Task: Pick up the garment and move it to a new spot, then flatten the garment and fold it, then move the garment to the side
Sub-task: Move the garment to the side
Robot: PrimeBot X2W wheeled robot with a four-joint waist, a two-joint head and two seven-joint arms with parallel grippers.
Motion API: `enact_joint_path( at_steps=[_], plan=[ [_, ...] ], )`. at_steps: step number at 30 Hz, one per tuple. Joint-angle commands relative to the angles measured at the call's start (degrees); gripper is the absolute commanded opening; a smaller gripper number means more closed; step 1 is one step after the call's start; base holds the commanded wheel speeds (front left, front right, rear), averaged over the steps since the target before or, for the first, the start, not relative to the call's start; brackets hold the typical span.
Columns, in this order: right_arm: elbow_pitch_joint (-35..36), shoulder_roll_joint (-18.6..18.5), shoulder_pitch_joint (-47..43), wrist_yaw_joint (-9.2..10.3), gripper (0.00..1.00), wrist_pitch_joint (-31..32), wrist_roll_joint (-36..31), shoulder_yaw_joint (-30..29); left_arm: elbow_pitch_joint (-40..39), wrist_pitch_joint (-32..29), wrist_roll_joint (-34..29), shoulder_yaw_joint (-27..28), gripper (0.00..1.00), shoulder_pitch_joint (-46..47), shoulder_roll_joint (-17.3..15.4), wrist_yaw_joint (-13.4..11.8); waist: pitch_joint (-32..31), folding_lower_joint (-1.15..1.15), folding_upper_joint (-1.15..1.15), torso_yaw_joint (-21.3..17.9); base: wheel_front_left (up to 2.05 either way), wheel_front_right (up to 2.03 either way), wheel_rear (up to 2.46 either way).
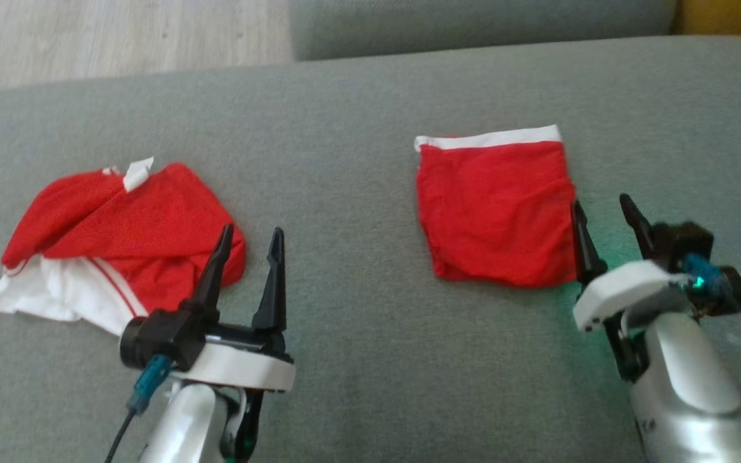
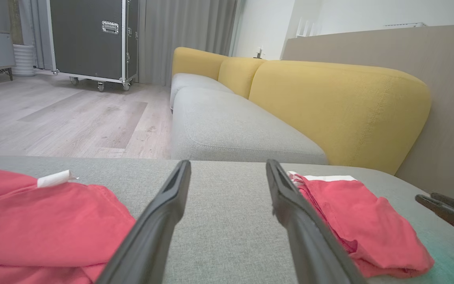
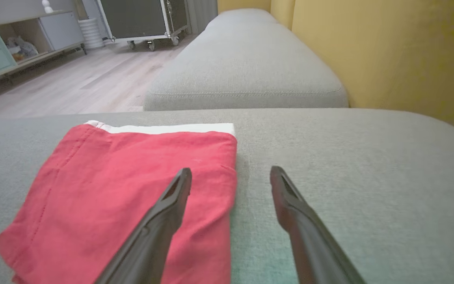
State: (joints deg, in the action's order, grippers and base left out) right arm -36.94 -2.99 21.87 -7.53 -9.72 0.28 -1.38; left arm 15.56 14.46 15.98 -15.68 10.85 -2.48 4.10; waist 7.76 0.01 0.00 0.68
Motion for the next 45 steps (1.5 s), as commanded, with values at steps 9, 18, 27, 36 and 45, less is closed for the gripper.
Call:
enact_joint_path(
  at_steps=[9,18,27,36,45],
  plan=[
    [-13.7,0.1,11.7,0.04,1.00,2.2,4.3,-2.5,-1.9,0.5,1.0,-1.1,1.00,4.8,-0.4,-0.1,4.5,-0.01,0.00,5.4,0.00,0.00,0.00],
    [-23.6,-0.8,16.9,0.04,0.08,2.9,1.5,-4.3,-1.6,0.5,0.3,-0.5,1.00,5.5,-0.4,-0.1,5.3,-0.01,0.00,6.6,0.00,0.00,0.00],
    [-25.7,-3.0,19.4,0.04,0.00,-2.8,-6.8,0.2,-1.6,0.5,0.3,0.6,1.00,5.0,-0.4,-0.3,3.2,-0.01,0.00,4.3,0.00,0.00,0.00],
    [-27.1,-8.9,22.6,0.04,0.00,-3.0,-9.1,10.9,-2.0,0.5,0.6,1.1,1.00,4.1,-0.4,-0.4,1.3,-0.01,0.00,1.3,0.00,0.00,0.00],
    [-31.5,-22.9,25.4,0.04,0.00,-1.2,-5.7,18.6,-2.6,0.5,0.5,1.0,1.00,4.9,-0.4,-0.2,3.7,-0.01,0.00,1.9,0.00,0.00,0.00]
  ],
)
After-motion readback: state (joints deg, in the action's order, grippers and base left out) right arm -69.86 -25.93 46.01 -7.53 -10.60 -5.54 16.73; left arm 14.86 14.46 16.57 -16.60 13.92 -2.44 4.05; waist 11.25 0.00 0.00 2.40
